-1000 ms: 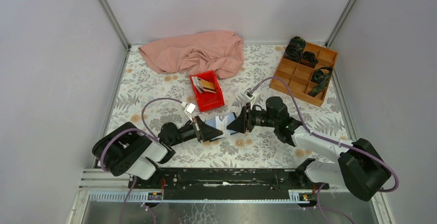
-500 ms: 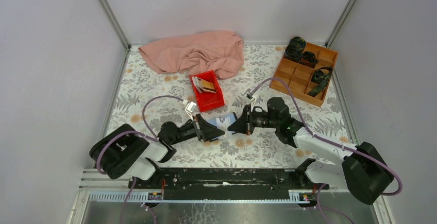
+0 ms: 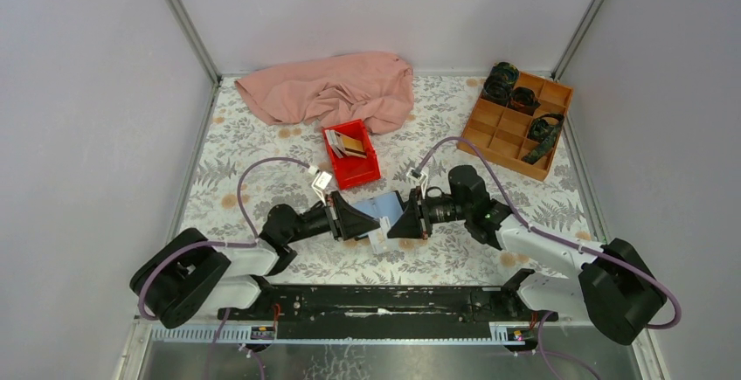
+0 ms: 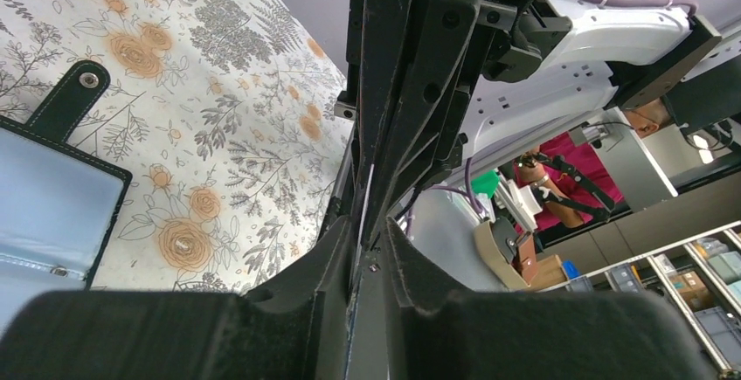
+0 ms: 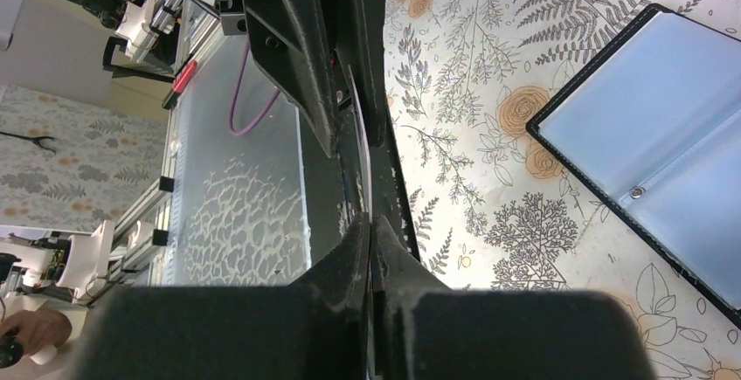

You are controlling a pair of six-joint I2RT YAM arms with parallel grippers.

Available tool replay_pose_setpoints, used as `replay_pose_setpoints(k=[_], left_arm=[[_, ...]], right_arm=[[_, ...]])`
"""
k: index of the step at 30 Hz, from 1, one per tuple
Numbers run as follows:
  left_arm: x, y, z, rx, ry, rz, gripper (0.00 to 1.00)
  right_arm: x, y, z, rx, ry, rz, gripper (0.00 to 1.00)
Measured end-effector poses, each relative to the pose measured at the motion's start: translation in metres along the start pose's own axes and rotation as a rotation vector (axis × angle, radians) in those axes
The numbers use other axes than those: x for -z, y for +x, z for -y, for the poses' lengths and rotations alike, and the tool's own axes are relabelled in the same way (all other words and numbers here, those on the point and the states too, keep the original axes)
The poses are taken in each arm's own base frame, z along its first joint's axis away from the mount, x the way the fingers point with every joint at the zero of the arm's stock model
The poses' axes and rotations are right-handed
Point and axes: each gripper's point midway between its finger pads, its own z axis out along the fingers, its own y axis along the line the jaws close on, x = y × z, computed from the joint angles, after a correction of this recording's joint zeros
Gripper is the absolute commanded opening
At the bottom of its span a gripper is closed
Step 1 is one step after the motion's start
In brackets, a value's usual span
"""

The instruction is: Take the credit cards out of the card holder

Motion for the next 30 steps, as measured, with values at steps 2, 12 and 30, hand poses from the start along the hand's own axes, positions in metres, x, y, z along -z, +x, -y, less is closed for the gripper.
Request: replay_pose_setpoints(k=[2, 12, 30], left_arm=[[0.0, 0.0, 0.0, -0.005, -0.007, -0.006, 0.12], [0.002, 0.002, -0.005, -0.015, -0.036, -0.014, 0.0], [0.036, -0.149, -0.076, -0.178, -0.775, 0.562, 0.0]], right_arm=[[0.0, 0.001, 0.0, -0.002, -0.001, -0.003, 0.0], [-0.001, 0.002, 0.002, -0.009, 0.01, -0.006, 0.5], [0.036, -0.027, 0.079, -0.027, 0.569, 0.22, 0.57]])
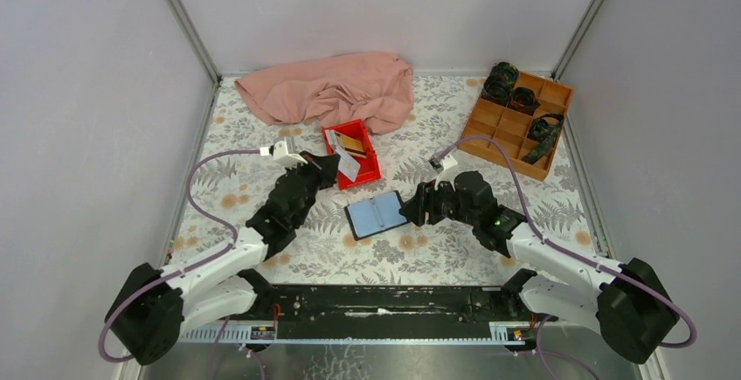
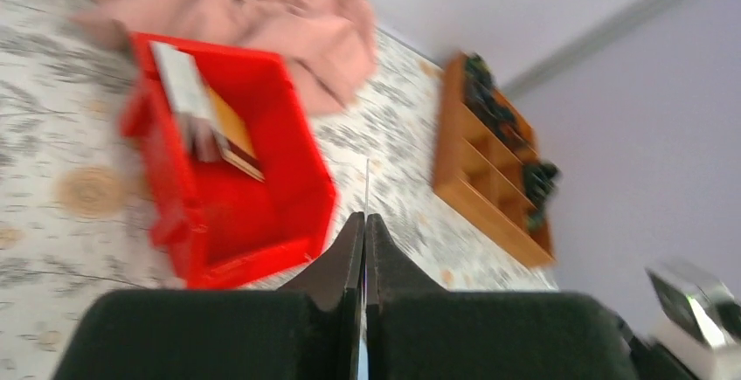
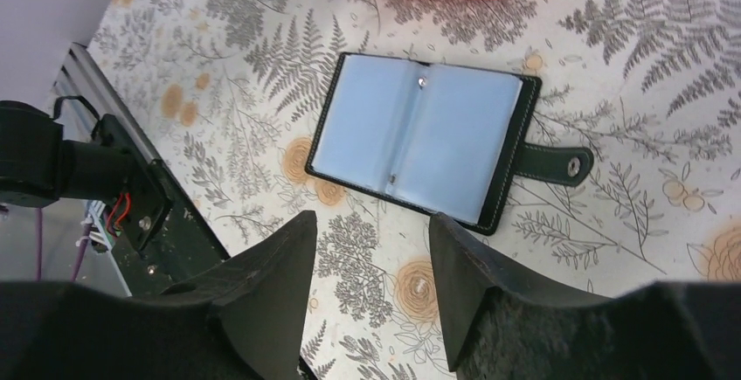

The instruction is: Take the credit cards out of the card holder

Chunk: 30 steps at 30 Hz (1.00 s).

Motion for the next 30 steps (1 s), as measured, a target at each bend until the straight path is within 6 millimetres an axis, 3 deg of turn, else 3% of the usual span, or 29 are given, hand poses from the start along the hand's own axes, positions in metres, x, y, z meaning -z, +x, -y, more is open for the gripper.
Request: replay_pose_setpoints(k=[4, 9, 15, 23, 30], left_arm=[[-0.018, -0.006, -0.035, -0.038, -0.194, 0.083, 0.0], [-0.04, -0.004, -0.062, -0.083, -0.341, 0.139, 0.0], [-0.06, -0.004, -0.076, -0.101, -0.401, 0.221, 0.0], [-0.098, -0.011, -0.066, -0.085, -0.406, 0.281, 0.0], [-0.107, -0.008, -0.088, -0.094, -0.461, 0.31, 0.0]], right_arm=[[-0.002, 0.009, 0.008, -0.016, 0.029, -0.023, 0.57], [-0.003, 0.012, 0.009, -0.017, 0.033, -0.03, 0.57], [-0.002, 0.015, 0.011, -0.019, 0.036, -0.036, 0.57], [-0.006, 0.026, 0.017, -0.024, 0.048, -0.068, 0.56], [-0.011, 0.033, 0.021, -0.032, 0.059, -0.093, 0.56]])
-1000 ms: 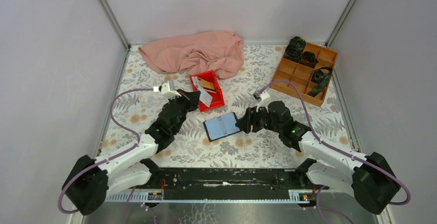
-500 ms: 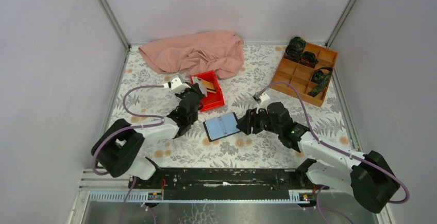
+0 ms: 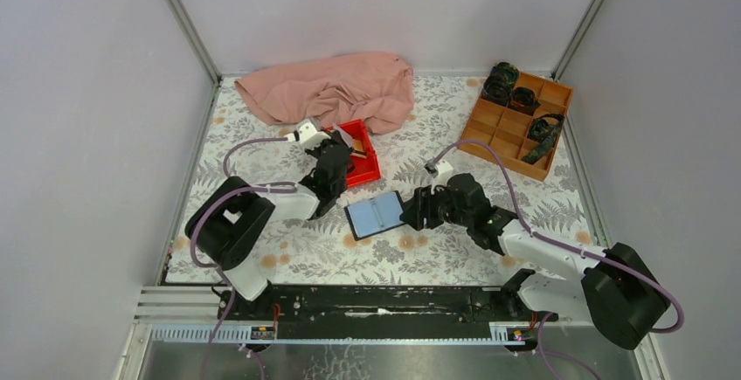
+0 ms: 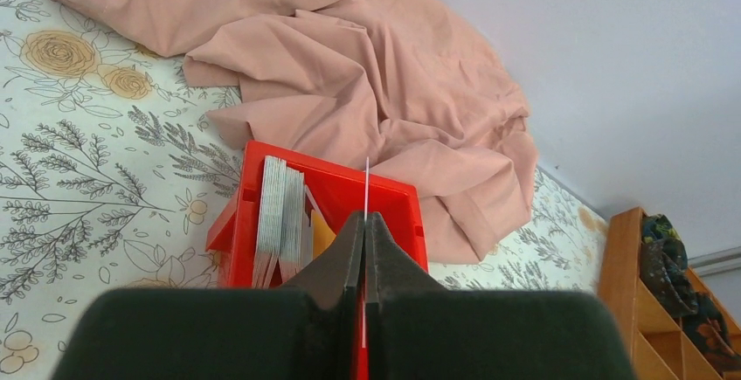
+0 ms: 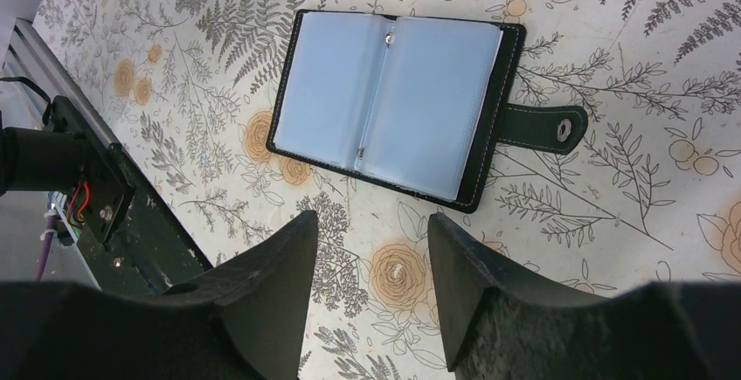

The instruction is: Take the credit cards out of the card holder

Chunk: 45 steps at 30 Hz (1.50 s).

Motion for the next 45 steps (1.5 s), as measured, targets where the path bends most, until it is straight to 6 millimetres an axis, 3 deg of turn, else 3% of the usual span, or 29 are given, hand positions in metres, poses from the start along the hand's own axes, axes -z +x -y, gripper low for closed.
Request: replay_pose_setpoints(k=[9, 12, 14, 17, 20, 27, 31, 38, 41, 45], left_arm=[[-0.014, 0.016, -0.003, -0.02, -0.016, 0.009, 0.0], [-0.017, 0.019, -0.008, -0.026, -0.026, 0.008, 0.15], [-0.019, 0.02, -0.011, -0.029, -0.031, 0.006, 0.39], [-0.021, 0.021, -0.012, -0.035, -0.029, -0.001, 0.61], [-0.022, 0.02, -0.009, -0.037, -0.018, -0.004, 0.72], [-0.021, 0.011, 0.001, -0.045, 0.012, -0.001, 0.8], [-0.01, -0.011, 0.007, -0.038, 0.04, 0.012, 0.87], [0.025, -0.046, 0.019, -0.024, 0.1, -0.071, 0.9], [0.051, -0.049, 0.005, -0.019, 0.128, -0.122, 0.91], [0.082, -0.045, -0.028, -0.04, 0.119, -0.178, 0.91]], right_arm=[[-0.009, 0.008, 0.002, -0.007, -0.012, -0.033, 0.56], [-0.011, 0.01, 0.003, -0.009, -0.01, -0.038, 0.56], [-0.011, 0.01, 0.003, -0.009, -0.01, -0.039, 0.57], [-0.012, 0.012, 0.004, -0.011, -0.008, -0.045, 0.57], [-0.012, 0.012, 0.004, -0.011, -0.01, -0.048, 0.57], [-0.012, 0.013, 0.002, -0.011, -0.018, -0.052, 0.57], [-0.012, 0.013, 0.002, -0.011, -0.018, -0.052, 0.57], [-0.008, 0.002, 0.009, -0.007, 0.031, -0.001, 0.61], [-0.004, -0.008, 0.011, -0.005, 0.051, 0.039, 0.62], [0.0, -0.015, 0.016, -0.009, 0.078, 0.073, 0.62]])
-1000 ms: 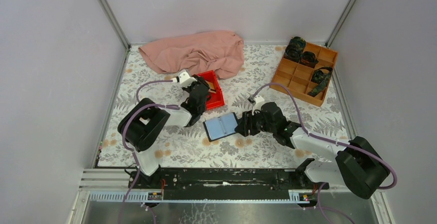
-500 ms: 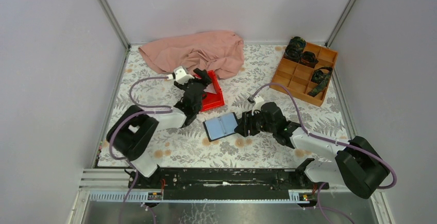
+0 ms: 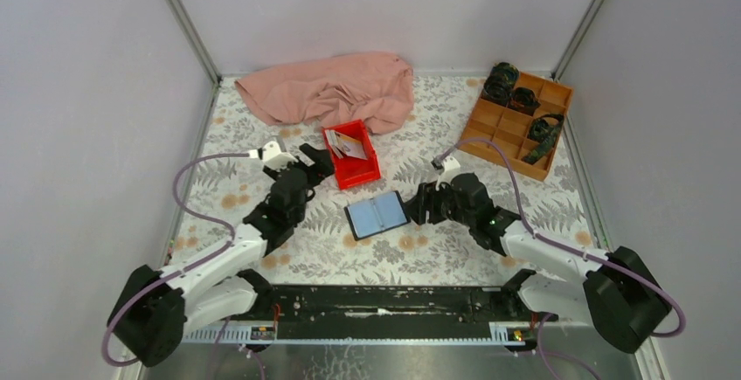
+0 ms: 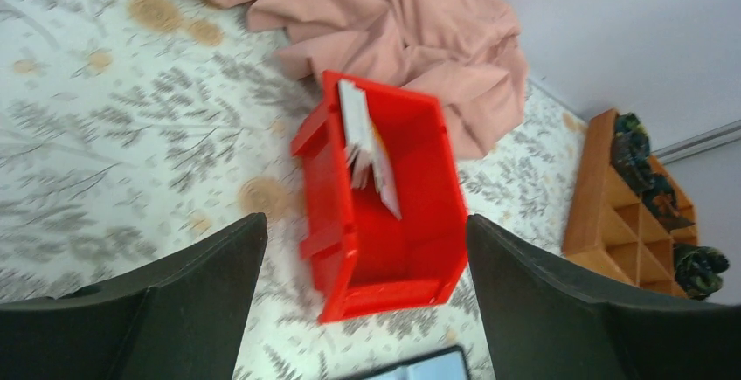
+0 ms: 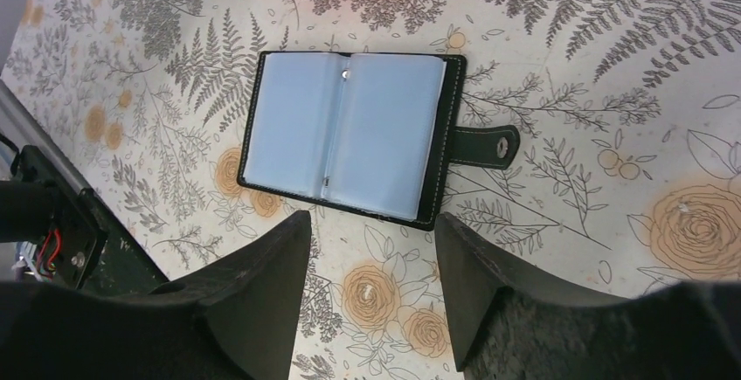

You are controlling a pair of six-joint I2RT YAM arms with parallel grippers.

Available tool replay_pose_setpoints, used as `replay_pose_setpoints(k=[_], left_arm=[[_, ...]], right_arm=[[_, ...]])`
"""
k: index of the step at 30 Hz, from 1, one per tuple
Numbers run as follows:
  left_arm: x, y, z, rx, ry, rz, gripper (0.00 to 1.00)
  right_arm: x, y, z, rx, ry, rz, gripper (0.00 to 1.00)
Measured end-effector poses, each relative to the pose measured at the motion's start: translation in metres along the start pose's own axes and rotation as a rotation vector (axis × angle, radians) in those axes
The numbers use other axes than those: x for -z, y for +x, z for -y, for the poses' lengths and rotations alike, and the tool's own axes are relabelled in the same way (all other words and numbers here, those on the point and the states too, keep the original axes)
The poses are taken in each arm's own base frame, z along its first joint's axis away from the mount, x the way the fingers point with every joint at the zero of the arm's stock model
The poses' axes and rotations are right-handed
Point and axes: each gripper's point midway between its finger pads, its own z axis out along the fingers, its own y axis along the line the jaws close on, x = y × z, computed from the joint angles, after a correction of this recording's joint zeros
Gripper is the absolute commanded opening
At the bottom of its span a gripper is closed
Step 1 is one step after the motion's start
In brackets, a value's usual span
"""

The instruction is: Take the credit cards out of the card holder

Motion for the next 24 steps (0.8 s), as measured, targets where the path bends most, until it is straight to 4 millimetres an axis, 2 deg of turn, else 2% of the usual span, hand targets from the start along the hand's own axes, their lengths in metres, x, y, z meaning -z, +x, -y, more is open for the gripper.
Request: replay_pose_setpoints(k=[4, 10, 14, 24], left_arm=[[0.02, 0.004, -0.021, -0.016, -0.039, -0.032, 0.91], [0.04, 0.002, -0.04, -0.002, -0.057, -0.035, 0.91], [0.045, 0.008, -0.051, -0.016, -0.08, -0.053, 0.91], [0.046, 0.016, -0.06, -0.038, -0.107, -0.079, 0.89]], right_arm=[[0.001, 0.001, 0.009, -0.004, 0.038, 0.006, 0.62], [0.005, 0.003, 0.016, -0.006, 0.075, 0.012, 0.62], [0.006, 0.003, 0.018, -0.007, 0.09, 0.011, 0.62], [0.005, 0.005, 0.02, -0.008, 0.099, 0.005, 0.62]])
